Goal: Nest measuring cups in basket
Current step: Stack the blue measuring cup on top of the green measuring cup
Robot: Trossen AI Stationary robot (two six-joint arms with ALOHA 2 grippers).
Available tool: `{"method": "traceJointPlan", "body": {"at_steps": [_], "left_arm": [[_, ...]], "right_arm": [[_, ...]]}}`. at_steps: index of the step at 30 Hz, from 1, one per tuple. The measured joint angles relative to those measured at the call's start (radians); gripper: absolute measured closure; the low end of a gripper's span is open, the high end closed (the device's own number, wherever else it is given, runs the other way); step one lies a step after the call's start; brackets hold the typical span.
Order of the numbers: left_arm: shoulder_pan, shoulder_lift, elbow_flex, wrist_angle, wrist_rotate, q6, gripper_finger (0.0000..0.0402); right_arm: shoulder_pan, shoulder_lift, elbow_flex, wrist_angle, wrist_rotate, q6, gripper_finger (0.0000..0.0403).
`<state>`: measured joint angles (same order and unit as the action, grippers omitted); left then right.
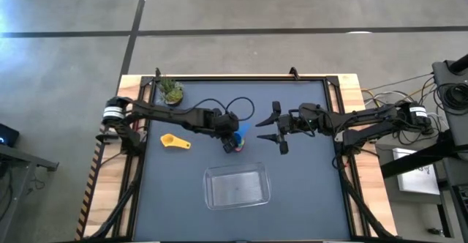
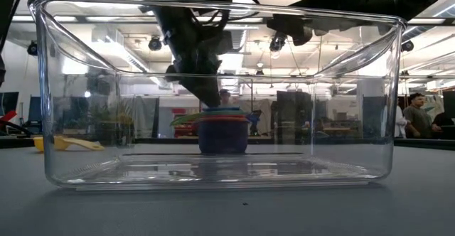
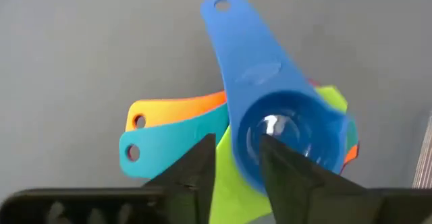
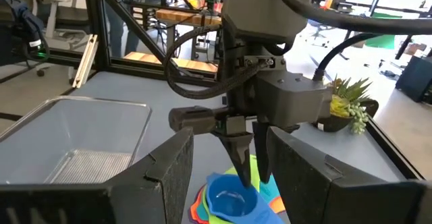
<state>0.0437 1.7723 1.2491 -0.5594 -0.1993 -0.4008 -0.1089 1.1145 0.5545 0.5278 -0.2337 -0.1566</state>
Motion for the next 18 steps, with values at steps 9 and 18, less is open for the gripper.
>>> {"method": "traceJointPlan", "body": {"at_steps": [9,18], "left_arm": [[-0.004,-0.082,-0.007,-0.077,-0.071,0.032,0.0235],[-0.021,-0.302,-0.204,0.071,-0.178,0.003,0.0230]], "right_arm": [[0.000,0.000,0.000,-0.015,0.000,0.007,0.0225],[0.000,-0.001,0.000,-0.199,0.175,-0.004,0.0225]]}}
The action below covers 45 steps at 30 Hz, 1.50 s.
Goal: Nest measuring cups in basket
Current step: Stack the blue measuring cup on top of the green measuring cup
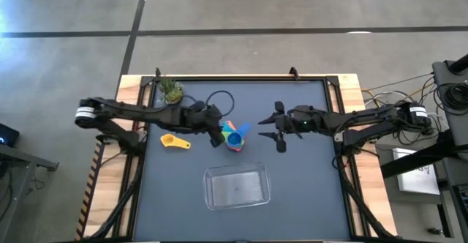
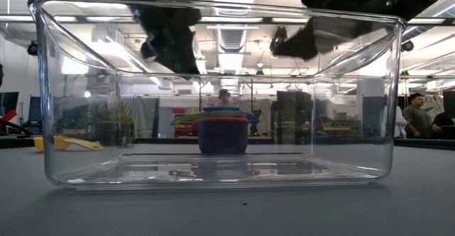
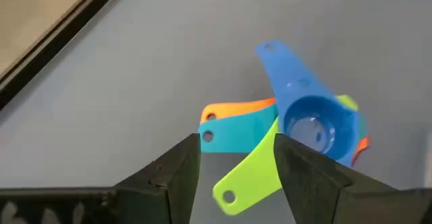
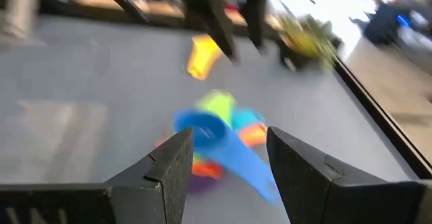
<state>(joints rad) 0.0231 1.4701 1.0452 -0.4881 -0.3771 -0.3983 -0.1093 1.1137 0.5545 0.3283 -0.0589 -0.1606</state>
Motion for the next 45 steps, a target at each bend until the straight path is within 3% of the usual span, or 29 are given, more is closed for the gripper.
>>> {"method": "traceJointPlan", "body": {"at_steps": [3,8,18,27,31,39,45], "left_arm": [[-0.001,-0.070,-0.120,0.162,0.001,-0.003,0.0229],[0.000,-0.135,-0.296,0.367,0.001,-0.024,0.0231],[0.000,-0.147,-0.409,0.480,0.165,-0.036,0.0237],[-0.002,-0.148,-0.424,0.488,0.188,0.013,0.0238],[-0.002,-0.149,-0.426,0.485,0.247,0.055,0.0238],[-0.002,-0.071,-0.430,0.477,0.317,0.092,0.0238],[0.019,0.020,-0.413,0.479,0.309,0.094,0.0238]], "right_arm": [[0.000,0.000,0.000,-0.084,0.067,0.000,0.0225],[0.000,0.000,0.000,-0.151,0.027,-0.007,0.0242],[0.000,0.022,0.006,-0.179,-0.031,-0.090,0.0386],[-0.002,0.280,0.175,-0.286,-0.021,-0.119,0.0394],[-0.015,0.376,0.277,-0.388,-0.016,-0.126,0.0394],[-0.066,0.478,0.417,-0.501,-0.009,-0.138,0.0394],[-0.102,0.534,0.502,-0.548,-0.009,-0.176,0.0394]]}}
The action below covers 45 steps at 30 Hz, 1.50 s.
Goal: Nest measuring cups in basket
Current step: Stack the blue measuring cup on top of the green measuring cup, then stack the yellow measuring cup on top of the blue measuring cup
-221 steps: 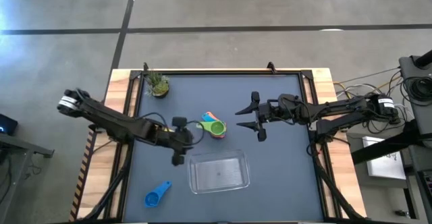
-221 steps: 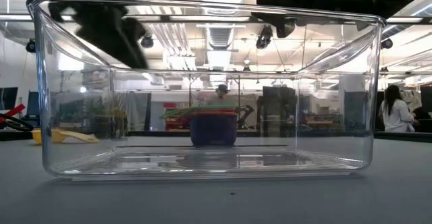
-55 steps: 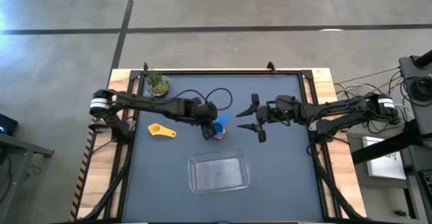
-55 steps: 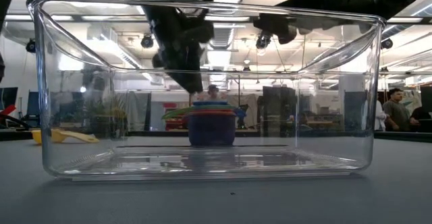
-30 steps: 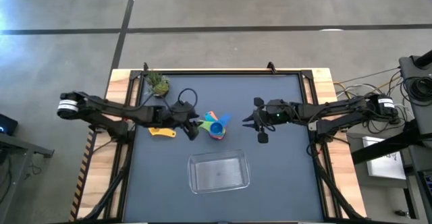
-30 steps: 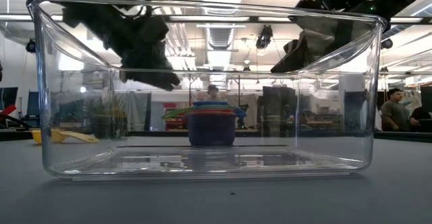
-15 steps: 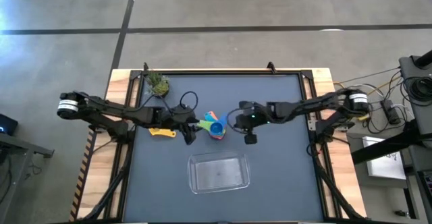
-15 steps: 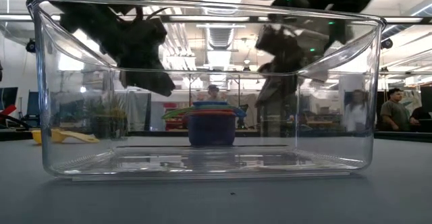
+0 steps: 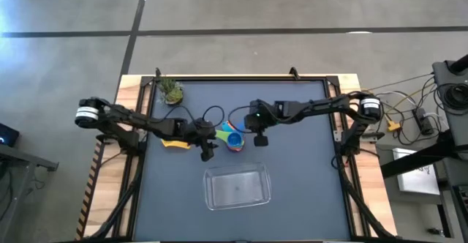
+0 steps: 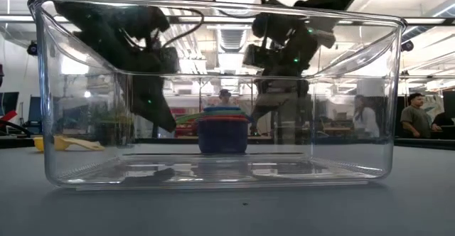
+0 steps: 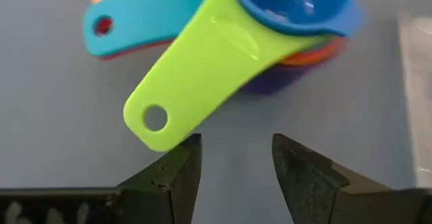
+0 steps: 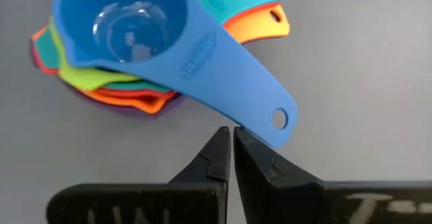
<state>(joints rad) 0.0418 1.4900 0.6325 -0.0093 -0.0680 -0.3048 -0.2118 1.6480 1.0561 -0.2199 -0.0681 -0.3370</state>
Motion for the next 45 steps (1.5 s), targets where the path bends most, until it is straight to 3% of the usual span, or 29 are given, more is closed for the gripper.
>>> {"method": "traceJointPlan", "body": {"at_steps": [10,20,27,30,33,40,45], "left_arm": [[0.056,0.038,0.047,0.004,-0.140,-0.017,0.0238],[0.068,0.065,0.048,0.128,-0.143,0.039,0.0238],[0.073,0.076,0.056,0.129,-0.142,0.052,0.0238],[0.073,0.067,0.061,0.122,-0.142,0.064,0.0238],[0.073,0.031,0.061,0.060,-0.150,0.068,0.0238],[0.071,-0.159,0.061,-0.253,-0.172,0.025,0.0238],[0.066,-0.324,0.061,-0.501,-0.194,-0.071,0.0238]], "right_arm": [[-0.022,0.106,0.143,-0.064,-0.017,-0.075,0.0394],[-0.023,0.172,0.225,-0.059,-0.035,-0.093,0.0394],[-0.023,0.188,0.262,-0.033,-0.048,-0.091,0.0394],[-0.023,0.178,0.261,-0.039,0.004,-0.045,0.0394],[-0.027,0.147,0.259,-0.103,0.046,-0.023,0.0394],[-0.026,0.032,0.232,-0.195,0.033,0.010,0.0394],[-0.005,-0.066,0.140,-0.141,0.032,0.041,0.0394]]}}
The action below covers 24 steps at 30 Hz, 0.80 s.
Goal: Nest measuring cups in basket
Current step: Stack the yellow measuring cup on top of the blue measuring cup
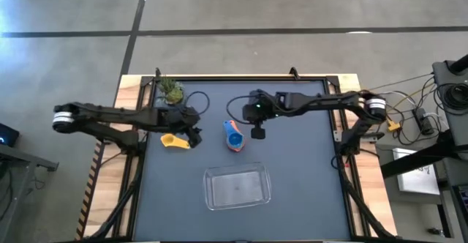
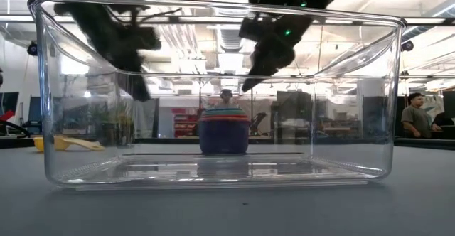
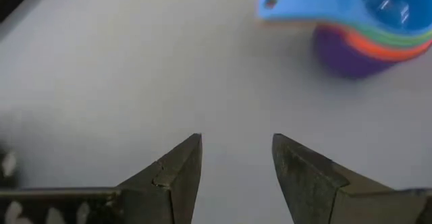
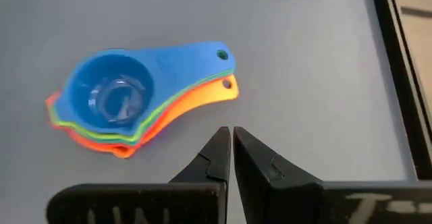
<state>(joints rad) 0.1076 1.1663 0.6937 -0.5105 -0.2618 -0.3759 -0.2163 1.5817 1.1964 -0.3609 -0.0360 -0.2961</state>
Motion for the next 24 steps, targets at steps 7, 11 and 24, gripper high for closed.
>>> {"method": "traceJointPlan", "body": {"at_steps": [7,11,24], "left_arm": [[-0.018,-0.073,0.000,-0.297,0.000,-0.117,0.0238],[-0.027,-0.046,-0.002,-0.402,0.020,-0.132,0.0238],[-0.027,0.062,-0.002,-0.444,0.056,-0.313,0.0238]], "right_arm": [[0.029,-0.147,-0.210,0.163,0.002,0.043,0.0394],[0.031,-0.229,-0.306,0.225,0.007,0.071,0.0394],[0.031,-0.370,-0.420,0.273,0.010,0.104,0.0394]]}}
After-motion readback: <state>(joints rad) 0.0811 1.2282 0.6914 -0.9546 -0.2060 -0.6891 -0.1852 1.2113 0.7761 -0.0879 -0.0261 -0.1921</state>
